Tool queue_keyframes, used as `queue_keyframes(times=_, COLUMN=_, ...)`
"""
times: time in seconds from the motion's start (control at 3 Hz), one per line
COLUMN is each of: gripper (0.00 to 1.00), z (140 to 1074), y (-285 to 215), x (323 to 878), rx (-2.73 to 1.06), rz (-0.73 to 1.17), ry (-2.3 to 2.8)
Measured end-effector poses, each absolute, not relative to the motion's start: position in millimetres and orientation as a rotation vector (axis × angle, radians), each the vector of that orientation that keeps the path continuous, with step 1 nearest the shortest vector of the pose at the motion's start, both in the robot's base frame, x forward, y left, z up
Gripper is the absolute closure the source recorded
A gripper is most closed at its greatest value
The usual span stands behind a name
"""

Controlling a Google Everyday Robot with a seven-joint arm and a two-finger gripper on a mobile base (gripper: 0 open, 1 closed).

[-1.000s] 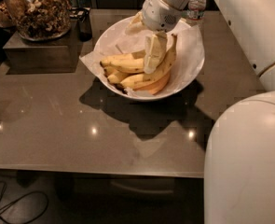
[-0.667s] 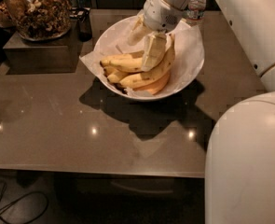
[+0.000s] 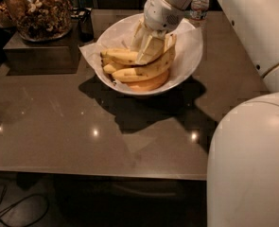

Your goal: Pick banana from white bowl

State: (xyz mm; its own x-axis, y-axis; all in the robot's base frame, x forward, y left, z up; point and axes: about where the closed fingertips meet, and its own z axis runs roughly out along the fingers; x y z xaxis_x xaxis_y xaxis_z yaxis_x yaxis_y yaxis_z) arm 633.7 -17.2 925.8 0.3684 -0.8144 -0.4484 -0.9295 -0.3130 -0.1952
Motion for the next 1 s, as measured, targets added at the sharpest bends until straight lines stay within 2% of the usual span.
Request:
queue_keyframes(times=0.33, gripper=1.00, z=926, y=-17, x=634, rx=-2.217, rz=0.373, ry=1.514)
queue_keyframes(times=1.0, gripper=1.00, z=954, y=-25, x=623, rx=-2.114, rz=0.249, ry=1.498)
